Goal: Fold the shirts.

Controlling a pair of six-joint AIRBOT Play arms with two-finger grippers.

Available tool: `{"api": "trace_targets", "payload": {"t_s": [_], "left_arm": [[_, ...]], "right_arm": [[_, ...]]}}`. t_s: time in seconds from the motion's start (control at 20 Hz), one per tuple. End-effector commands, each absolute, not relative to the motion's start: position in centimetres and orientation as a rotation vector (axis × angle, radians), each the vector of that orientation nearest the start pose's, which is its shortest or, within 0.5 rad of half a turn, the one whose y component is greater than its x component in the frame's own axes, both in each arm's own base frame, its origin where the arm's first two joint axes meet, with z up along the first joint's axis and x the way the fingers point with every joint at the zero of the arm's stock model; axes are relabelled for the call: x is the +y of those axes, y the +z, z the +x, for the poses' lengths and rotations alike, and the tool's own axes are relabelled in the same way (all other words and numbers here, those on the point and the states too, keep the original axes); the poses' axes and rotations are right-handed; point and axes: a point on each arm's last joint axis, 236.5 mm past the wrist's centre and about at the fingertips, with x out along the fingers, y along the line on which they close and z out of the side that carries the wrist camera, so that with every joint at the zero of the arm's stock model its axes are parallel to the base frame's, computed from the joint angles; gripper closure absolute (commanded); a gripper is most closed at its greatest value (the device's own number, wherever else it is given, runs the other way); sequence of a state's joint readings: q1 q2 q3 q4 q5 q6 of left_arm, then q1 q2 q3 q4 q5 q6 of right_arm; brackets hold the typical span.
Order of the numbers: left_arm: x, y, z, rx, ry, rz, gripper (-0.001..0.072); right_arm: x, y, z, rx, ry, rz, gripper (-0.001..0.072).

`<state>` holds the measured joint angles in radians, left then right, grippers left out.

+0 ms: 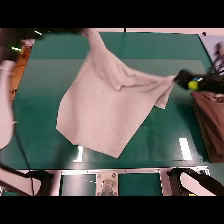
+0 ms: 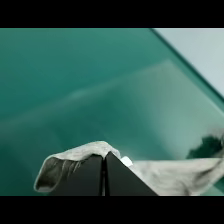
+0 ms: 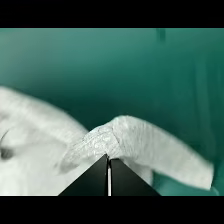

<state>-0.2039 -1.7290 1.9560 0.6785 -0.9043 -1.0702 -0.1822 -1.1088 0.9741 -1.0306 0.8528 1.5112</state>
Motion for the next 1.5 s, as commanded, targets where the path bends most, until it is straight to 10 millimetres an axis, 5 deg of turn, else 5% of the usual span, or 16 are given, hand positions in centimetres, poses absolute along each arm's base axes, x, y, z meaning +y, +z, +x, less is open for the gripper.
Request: {"api": "trace_targets", "payload": {"t_s": [0.0,0.1,0.15,0.2,0.25,0.3,0.4,0.45,0.5,0.6,0.8,1.05,1.2,1.25,1.4,1.45], "left_arm": [[-33.4,10.4,54.7,0.702,-0.907,-0.266,0.069],[-34.8,7.3,53.8,0.777,-0.929,-0.264,0.0687],[-34.6,6.7,53.4,0.813,-0.925,-0.265,0.0518],[-33.9,6.6,52.9,0.862,-0.924,-0.279,0.0257],[-32.8,6.9,52.1,0.919,-0.939,-0.29,0.0217],[-31.1,7.4,50.9,0.981,-0.964,-0.286,0.0224],[-27.6,8.1,48.6,1.116,-0.982,-0.316,0.0226],[-25.9,8.2,47.9,1.183,-0.965,-0.351,0.0387],[-24.3,8.1,47.1,1.233,-0.967,-0.363,0.0684],[-22.3,7.8,46.6,1.302,-0.928,-0.406,0.0691],[-21.7,6.8,43.4,1.446,-0.931,-0.377,0.0692],[-19.2,5.6,39.7,1.489,-0.762,-0.271,0.0693],[-17.6,4.7,35.6,1.468,-0.66,-0.272,0.0693],[-16.7,3.9,34.2,1.463,-0.598,-0.281,0.0693],[-12.9,1.0,30.6,1.481,-0.372,-0.266,0.0692],[-11.7,0.4,29.9,1.489,-0.31,-0.254,0.0691]], "right_arm": [[1.8,-4.3,39.9,1.136,0.005,0.614,0.07],[1.6,-6.9,39.9,1.186,-0.011,0.621,0.07],[1.3,-7.4,40.2,1.195,-0.007,0.612,0.07],[0.7,-7.2,40.5,1.194,-0.004,0.606,0.0697],[-0.1,-6.4,40.9,1.185,0.002,0.599,0.0599],[-0.9,-5.2,41.2,1.183,0.023,0.583,0.0439],[-3.6,-3.1,40.6,1.206,0.046,0.563,0.024],[-5.0,-2.4,40.5,1.198,0.047,0.551,0.019],[-6.3,-2.2,40.5,1.182,0.048,0.53,0.017],[-6.9,-3.1,40.2,1.195,0.075,0.493,0.0171],[-4.3,-5.8,41.1,1.23,0.204,0.526,0.0171],[-4.5,-7.1,46.3,1.173,0.214,0.643,0.0171],[-3.6,-8.1,49.8,1.148,0.254,0.693,0.0176],[-3.1,-8.4,50.6,1.145,0.267,0.693,0.0232],[-1.5,-8.9,51.1,1.173,0.316,0.682,0.0699],[-1.5,-9.0,51.2,1.172,0.315,0.68,0.07]]}}
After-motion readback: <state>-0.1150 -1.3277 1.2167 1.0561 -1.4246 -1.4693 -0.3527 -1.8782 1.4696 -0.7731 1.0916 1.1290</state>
